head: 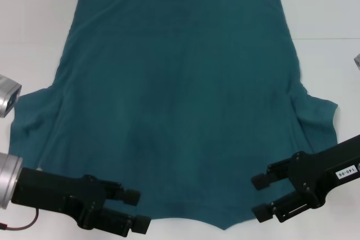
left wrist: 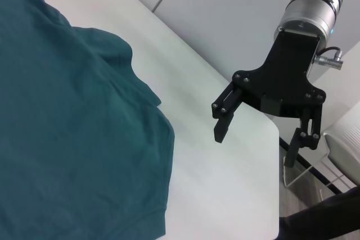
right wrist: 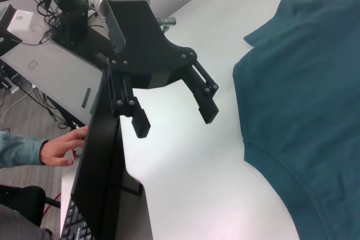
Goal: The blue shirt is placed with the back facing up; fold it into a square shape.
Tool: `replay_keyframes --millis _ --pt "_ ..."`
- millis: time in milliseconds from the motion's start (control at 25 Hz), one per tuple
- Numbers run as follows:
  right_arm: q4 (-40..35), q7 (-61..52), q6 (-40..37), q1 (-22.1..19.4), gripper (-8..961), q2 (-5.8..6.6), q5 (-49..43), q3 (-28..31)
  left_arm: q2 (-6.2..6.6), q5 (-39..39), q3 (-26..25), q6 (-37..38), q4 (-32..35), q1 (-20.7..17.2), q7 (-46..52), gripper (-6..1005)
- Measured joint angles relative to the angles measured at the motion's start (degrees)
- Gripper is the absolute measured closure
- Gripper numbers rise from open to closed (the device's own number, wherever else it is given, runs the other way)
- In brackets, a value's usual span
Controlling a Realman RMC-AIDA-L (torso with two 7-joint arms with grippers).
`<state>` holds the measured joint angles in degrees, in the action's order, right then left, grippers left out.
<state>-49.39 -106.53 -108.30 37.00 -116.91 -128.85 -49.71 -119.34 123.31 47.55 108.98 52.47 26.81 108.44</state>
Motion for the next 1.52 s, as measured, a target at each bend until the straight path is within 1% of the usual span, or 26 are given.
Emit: replay_keyframes --millis 320,400,480,560,600,680,720,760,800,840,880,920,960,1000,1040,1080,1160,1320,1520 --pt "0.0 -0.1 0.0 0.1 87 0.01 0.0 0.1 0.25 0.0 -0.3 0.1 0.0 -0.2 0.0 141" --pt "-0.1 -0.4 0.4 0.1 87 -0.02 0.0 1.0 0.28 0.0 -0.6 0.0 0.0 -0.2 0.1 142" --pt "-0.3 -2.5 4.0 0.1 87 -0.01 0.0 3.9 0.31 0.0 -2.0 -1.4 0.0 -0.2 1.5 144" --pt "-0.1 -6.6 9.3 0.1 87 0.19 0.2 8.4 0.42 0.0 -5.2 -4.7 0.0 -0.1 5.1 145" --pt "0.4 -9.5 12.5 0.1 87 0.37 0.5 11.2 0.61 -0.1 -7.8 -7.0 0.0 0.0 7.8 146" --pt "2.2 -15.3 18.1 0.0 87 1.14 1.8 16.5 0.79 -0.4 -13.3 -9.9 -0.1 0.0 12.7 147" --pt "3.9 -18.4 20.4 -0.1 87 1.82 3.3 19.0 0.94 -0.6 -17.5 -11.7 -0.3 0.0 16.3 148" --pt "6.4 -21.3 22.5 -0.2 87 2.85 5.4 21.2 1.1 -0.7 -20.8 -12.8 -0.7 0.0 19.5 149" --pt "8.9 -22.4 23.2 -0.3 87 4.04 7.4 22.3 1.37 -0.7 -24.0 -14.0 -1.3 -0.1 22.4 149" --pt "11.7 -23.7 24.1 -0.3 87 5.5 9.7 23.2 1.99 -0.8 -27.7 -15.7 -2.9 -0.3 26.0 150" --pt "14.7 -24.5 24.8 -0.3 87 7.16 11.5 23.4 2.33 -0.8 -29.4 -16.5 -3.6 -0.4 27.5 151" --pt "16.9 -25.5 25.4 0.0 87 8.58 12.3 23.2 3.5 -0.8 -32.8 -18.6 -6.2 -0.8 30.0 151" --pt "18.6 -26.4 26.0 0.3 87 9.74 12.8 23.0 4.23 -0.8 -34.8 -20.1 -7.9 -1.1 30.9 152" --pt "19.5 -27.4 26.8 0.7 87 10.59 12.6 22.7 4.75 -0.7 -36.1 -21.1 -9.1 -1.5 31.3 153" --pt "19.9 -28.3 27.5 1.1 87 11.18 12.3 22.3 5.02 -0.5 -36.9 -22.2 -9.9 -1.8 31.4 154" --pt "19.9 -29.1 28.1 1.5 87 11.56 11.8 21.9 5.17 -0.3 -37.5 -23.3 -10.3 -2.0 31.4 154" --pt "19.8 -29.9 28.6 2.2 87 11.77 11.5 21.5 5.08 -0.1 -37.6 -25.3 -10.4 -2.5 31.4 156" --pt "19.7 -30.4 28.9 3.6 87 12.03 11.4 20.7 4.9 0.3 -37.4 -28.7 -11.3 -2.8 31.1 159" --pt "19.7 -31.8 30.3 4.9 87 12.12 11.4 18.4 5.1 3.6 -37.2 -31.8 -13.3 -2.2 30.3 162"
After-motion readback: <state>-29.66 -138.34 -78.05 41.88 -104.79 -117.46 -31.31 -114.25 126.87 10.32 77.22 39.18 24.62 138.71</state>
